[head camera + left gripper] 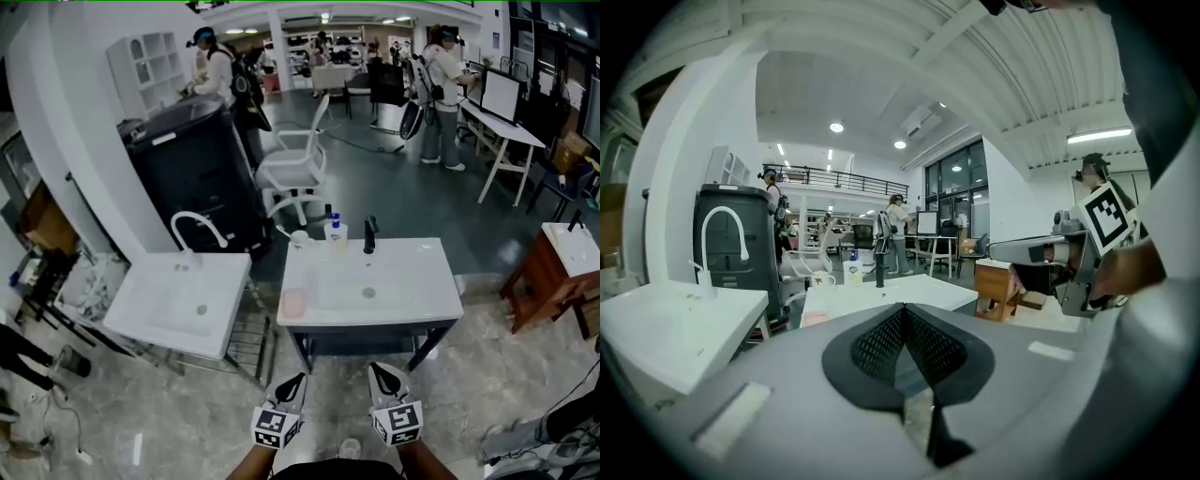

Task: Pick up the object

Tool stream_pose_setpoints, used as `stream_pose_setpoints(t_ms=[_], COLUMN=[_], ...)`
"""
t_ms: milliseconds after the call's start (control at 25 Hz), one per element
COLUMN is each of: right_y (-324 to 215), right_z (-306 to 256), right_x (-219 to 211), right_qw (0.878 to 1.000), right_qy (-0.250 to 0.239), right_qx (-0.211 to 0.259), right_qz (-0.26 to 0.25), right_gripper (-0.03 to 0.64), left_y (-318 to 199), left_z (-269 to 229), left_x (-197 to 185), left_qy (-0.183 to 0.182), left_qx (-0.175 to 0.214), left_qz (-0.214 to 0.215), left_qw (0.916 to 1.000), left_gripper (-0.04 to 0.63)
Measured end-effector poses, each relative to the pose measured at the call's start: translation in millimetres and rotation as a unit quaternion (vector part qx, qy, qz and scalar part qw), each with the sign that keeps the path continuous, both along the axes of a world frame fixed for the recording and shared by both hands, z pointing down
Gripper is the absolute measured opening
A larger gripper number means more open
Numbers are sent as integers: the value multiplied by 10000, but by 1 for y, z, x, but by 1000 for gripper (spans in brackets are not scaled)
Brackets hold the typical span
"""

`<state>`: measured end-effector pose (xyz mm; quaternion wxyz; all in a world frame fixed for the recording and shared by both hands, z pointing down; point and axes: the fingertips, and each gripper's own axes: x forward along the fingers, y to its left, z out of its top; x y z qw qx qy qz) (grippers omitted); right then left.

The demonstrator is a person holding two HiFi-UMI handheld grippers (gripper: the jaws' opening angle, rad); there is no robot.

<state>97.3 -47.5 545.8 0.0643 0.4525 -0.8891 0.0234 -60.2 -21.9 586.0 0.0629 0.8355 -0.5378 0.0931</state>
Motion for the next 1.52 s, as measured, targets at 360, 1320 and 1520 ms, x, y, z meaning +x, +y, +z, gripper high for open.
stream_pose_setpoints(t_ms=[360, 1320, 1520], right_y=[-29, -177, -198], right_z=[6, -17, -18], right_x=[21, -95, -115], right_qw=[9997, 9992, 9995], right_qy=[-7, 117, 183], right_qx=[-44, 62, 24], right_qz=[-225, -381, -270], right_gripper=[3, 3, 3], left_y=[-22, -170, -194], left_z=[-10, -12, -9], left_x=[8, -90, -106], left_qy=[19, 222, 297], left_qx=[-20, -171, -201], left_qz=[-333, -394, -280], left_qw=[9994, 9988, 9990], left_gripper=[18, 18, 18])
